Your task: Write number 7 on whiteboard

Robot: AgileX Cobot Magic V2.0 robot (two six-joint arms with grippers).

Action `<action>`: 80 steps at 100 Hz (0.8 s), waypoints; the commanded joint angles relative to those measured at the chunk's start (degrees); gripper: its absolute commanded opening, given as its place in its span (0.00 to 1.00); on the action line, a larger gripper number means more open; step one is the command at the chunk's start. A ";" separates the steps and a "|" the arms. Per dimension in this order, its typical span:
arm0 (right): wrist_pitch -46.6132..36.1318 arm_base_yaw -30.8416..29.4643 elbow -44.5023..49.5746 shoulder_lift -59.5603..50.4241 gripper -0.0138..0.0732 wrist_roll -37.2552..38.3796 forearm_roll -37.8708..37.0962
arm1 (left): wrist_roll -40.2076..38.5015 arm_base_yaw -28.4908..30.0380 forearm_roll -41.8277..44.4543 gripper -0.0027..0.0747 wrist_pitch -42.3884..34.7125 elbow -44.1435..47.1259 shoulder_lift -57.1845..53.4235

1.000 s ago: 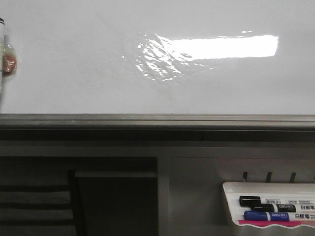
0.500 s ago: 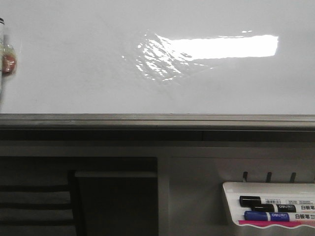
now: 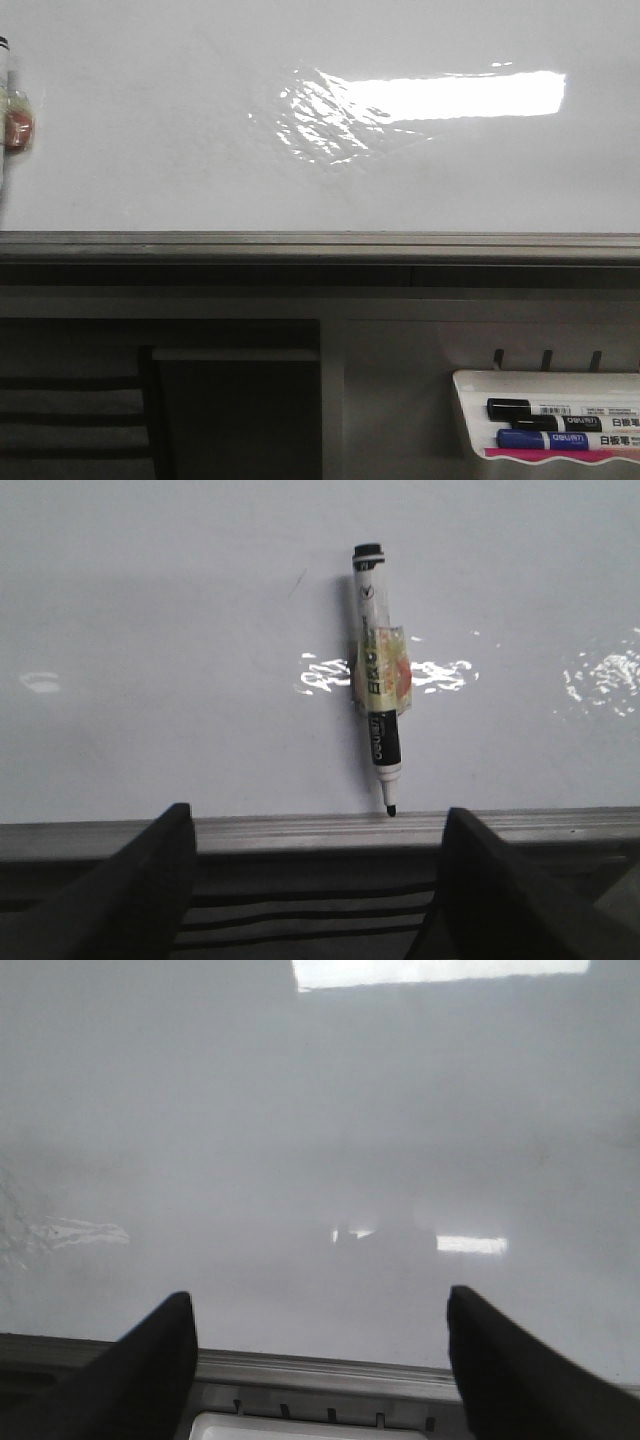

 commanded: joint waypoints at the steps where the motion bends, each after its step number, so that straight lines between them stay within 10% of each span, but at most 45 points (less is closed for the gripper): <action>1: -3.74 -0.43 -2.04 0.91 0.70 -0.01 0.80 | -0.39 -1.63 -0.99 0.64 -5.46 -2.65 3.89; 80: -3.67 -0.43 -2.04 0.91 0.70 -0.01 0.80 | -0.39 -7.42 0.42 0.64 -32.04 -3.38 29.49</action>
